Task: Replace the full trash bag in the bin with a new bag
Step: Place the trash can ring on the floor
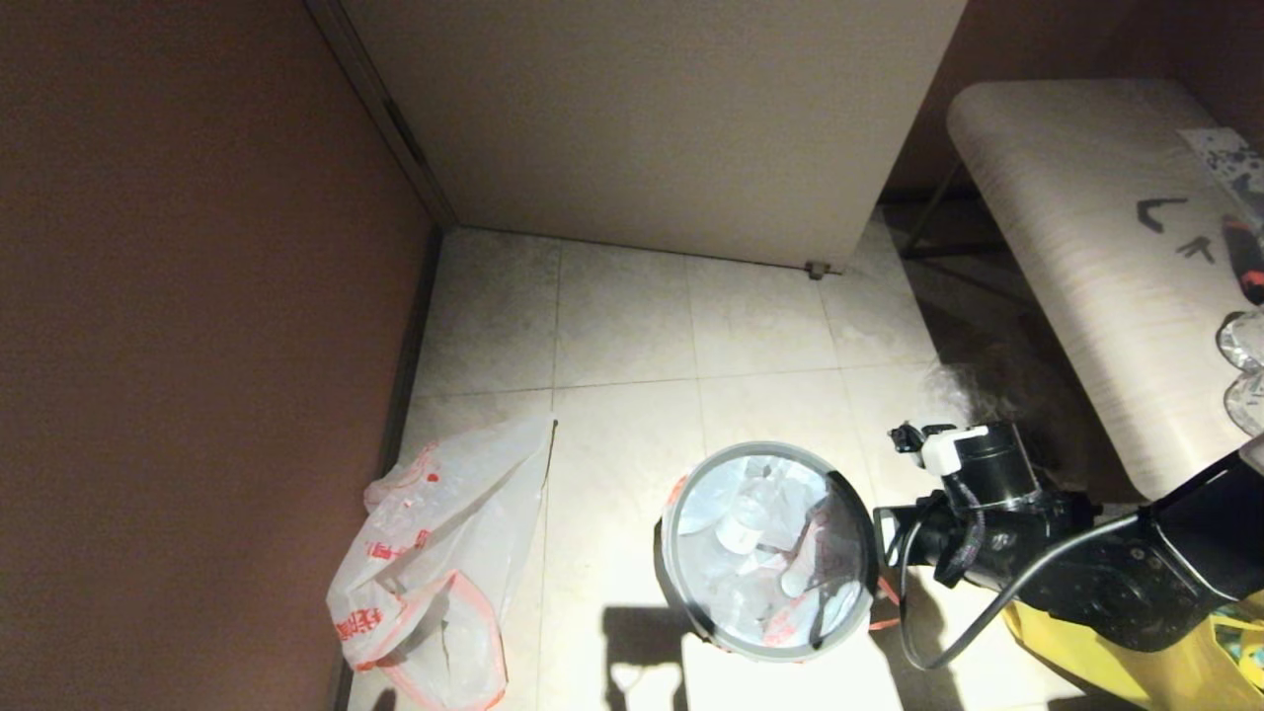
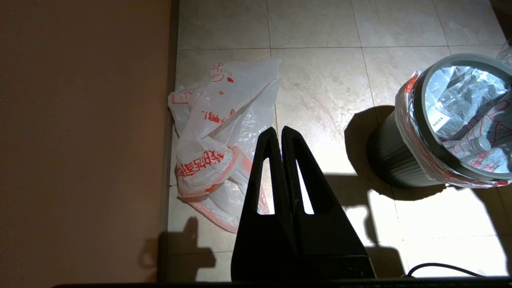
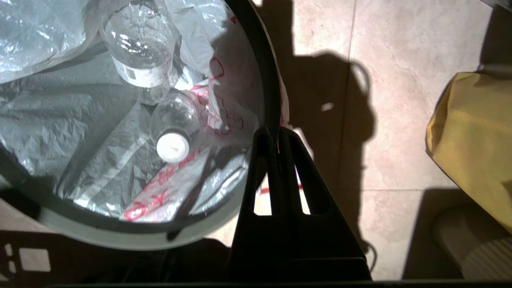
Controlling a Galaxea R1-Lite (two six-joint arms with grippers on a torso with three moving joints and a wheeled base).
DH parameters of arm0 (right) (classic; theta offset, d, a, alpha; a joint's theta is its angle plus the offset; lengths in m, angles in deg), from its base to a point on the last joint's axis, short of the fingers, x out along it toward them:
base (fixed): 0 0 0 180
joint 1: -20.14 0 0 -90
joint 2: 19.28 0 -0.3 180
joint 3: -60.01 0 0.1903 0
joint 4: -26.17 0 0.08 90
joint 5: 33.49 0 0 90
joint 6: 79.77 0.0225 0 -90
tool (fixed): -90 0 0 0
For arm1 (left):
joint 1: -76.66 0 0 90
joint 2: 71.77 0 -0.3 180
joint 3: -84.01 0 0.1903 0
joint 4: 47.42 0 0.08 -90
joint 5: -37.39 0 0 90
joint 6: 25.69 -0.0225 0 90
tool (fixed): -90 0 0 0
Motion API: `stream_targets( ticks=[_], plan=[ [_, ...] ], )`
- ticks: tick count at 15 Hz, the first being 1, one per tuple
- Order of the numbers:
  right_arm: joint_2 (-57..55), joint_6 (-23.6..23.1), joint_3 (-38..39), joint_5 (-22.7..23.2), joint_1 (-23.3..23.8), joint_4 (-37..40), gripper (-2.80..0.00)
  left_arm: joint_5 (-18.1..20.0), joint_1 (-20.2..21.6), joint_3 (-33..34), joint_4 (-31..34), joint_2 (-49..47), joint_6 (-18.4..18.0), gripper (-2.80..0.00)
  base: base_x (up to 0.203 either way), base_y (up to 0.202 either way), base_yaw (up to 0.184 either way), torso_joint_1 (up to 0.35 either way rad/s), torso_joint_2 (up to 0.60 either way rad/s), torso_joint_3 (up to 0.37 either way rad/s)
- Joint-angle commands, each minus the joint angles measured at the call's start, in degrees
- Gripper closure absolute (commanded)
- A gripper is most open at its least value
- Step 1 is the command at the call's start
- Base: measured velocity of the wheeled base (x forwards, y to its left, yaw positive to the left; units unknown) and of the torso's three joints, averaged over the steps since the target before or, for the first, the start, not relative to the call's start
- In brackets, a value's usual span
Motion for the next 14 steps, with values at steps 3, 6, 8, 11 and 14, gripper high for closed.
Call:
stream_targets(
  ticks=[3,6,8,11,14],
  plan=[
    [3.77,0.13,0.61,-0.89,1.33,2.68,0.0,-0.03,0.0,0.0,0.0,-0.07,0.01,0.0,0.0,0.0,0.0,0.0,0.0,0.0],
    [1.16,0.22,0.47,-0.98,1.3,2.28,0.0,-0.1,0.02,0.0,0.0,-0.07,0.01,0.0,0.0,0.0,0.0,0.0,0.0,0.0],
    [-2.44,0.16,-0.36,-1.05,1.29,1.25,-2.8,-0.04,0.01,0.0,0.0,-0.07,0.01,0.0,0.0,0.0,0.0,0.0,0.0,0.0],
    [-9.8,-0.02,-1.76,-1.46,1.31,-5.69,-2.8,-0.11,-0.07,0.0,0.0,-0.07,0.01,0.0,0.0,0.0,0.0,0.0,0.0,0.0],
    [-13.13,-0.13,-3.65,-1.94,1.5,-8.1,-2.8,-0.09,-0.02,0.0,0.0,-0.07,0.01,0.0,0.0,0.0,0.0,0.0,0.0,0.0]
  ],
)
